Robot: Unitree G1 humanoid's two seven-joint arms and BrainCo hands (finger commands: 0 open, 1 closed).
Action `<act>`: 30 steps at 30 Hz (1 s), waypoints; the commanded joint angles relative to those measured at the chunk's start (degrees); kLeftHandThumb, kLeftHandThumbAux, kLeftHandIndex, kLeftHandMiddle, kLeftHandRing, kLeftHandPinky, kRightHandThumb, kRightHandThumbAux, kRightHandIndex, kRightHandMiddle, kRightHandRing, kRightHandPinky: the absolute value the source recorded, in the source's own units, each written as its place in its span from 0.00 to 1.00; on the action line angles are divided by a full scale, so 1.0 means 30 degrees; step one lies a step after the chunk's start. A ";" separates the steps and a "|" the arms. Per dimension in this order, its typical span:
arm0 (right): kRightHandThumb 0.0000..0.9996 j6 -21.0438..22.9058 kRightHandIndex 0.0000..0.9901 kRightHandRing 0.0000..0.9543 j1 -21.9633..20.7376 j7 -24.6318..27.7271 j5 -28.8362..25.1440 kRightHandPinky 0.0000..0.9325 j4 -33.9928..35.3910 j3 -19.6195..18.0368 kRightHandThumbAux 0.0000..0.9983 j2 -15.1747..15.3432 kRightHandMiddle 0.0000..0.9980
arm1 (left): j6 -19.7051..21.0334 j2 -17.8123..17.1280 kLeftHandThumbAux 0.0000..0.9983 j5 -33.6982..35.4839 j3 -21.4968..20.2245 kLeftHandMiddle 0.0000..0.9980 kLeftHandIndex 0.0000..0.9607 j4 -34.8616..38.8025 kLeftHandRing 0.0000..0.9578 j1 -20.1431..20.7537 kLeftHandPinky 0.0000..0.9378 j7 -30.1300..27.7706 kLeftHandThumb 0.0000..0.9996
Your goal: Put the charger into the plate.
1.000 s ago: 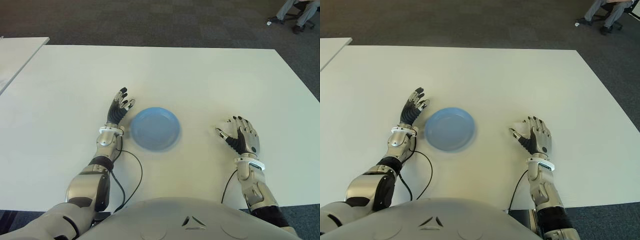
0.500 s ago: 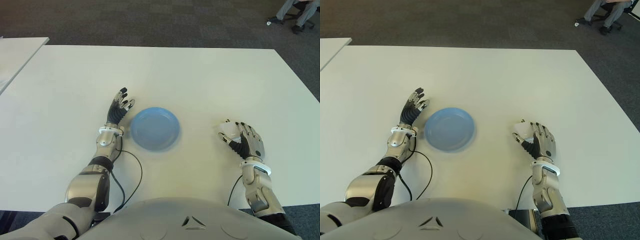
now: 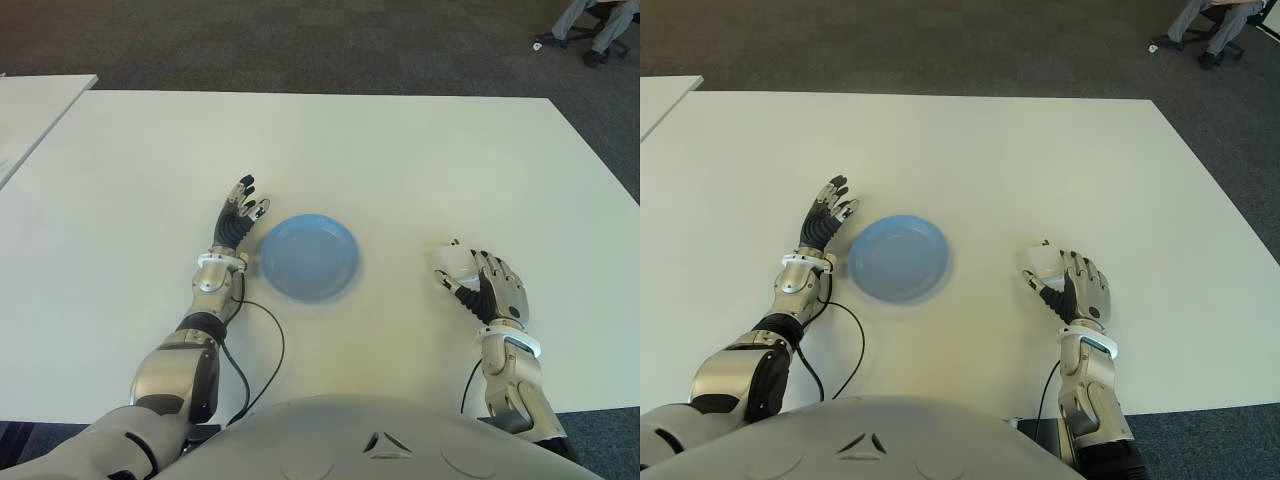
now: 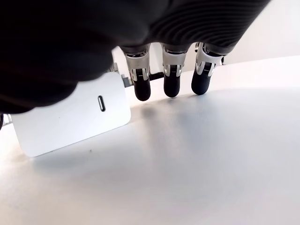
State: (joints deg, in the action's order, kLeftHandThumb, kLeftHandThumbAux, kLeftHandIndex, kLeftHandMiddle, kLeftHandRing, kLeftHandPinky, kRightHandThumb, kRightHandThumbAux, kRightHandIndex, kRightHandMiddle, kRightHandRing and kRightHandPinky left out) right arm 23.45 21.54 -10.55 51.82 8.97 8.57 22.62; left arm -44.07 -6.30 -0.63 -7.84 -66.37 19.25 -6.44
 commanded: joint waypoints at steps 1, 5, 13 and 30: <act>0.26 0.0496 0.00 0.00 0.0441 0.0114 0.0679 0.08 0.0038 0.0520 0.17 -0.0303 0.00 | 0.1095 0.0175 0.60 -0.0120 0.0202 0.05 0.00 -0.1124 0.07 -0.1615 0.12 -0.0262 0.14; 0.25 0.0757 0.00 0.00 0.0520 0.0180 0.1128 0.09 0.0122 0.0721 0.16 -0.0376 0.00 | 0.1031 0.0145 0.60 -0.0173 0.0245 0.05 0.00 -0.1125 0.06 -0.1620 0.12 -0.0242 0.13; 0.23 0.1325 0.00 0.00 0.0617 0.0475 0.1766 0.09 0.0452 0.1111 0.17 -0.0655 0.00 | 0.0941 0.0092 0.59 -0.0212 0.0279 0.05 0.00 -0.1127 0.07 -0.1645 0.12 -0.0307 0.13; 0.21 0.2291 0.00 0.04 0.0310 0.0380 0.2680 0.17 0.0535 0.1602 0.19 -0.1357 0.00 | 0.0901 0.0088 0.58 -0.0123 0.0197 0.05 0.00 -0.1158 0.07 -0.1634 0.12 -0.0493 0.13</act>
State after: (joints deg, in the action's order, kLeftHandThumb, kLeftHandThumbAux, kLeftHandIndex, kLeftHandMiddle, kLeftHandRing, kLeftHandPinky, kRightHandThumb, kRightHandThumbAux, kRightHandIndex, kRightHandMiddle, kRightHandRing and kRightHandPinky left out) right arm 29.49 22.38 -9.50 59.21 11.16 12.52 19.65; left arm -44.36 -6.71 -0.83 -7.75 -66.37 19.17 -6.98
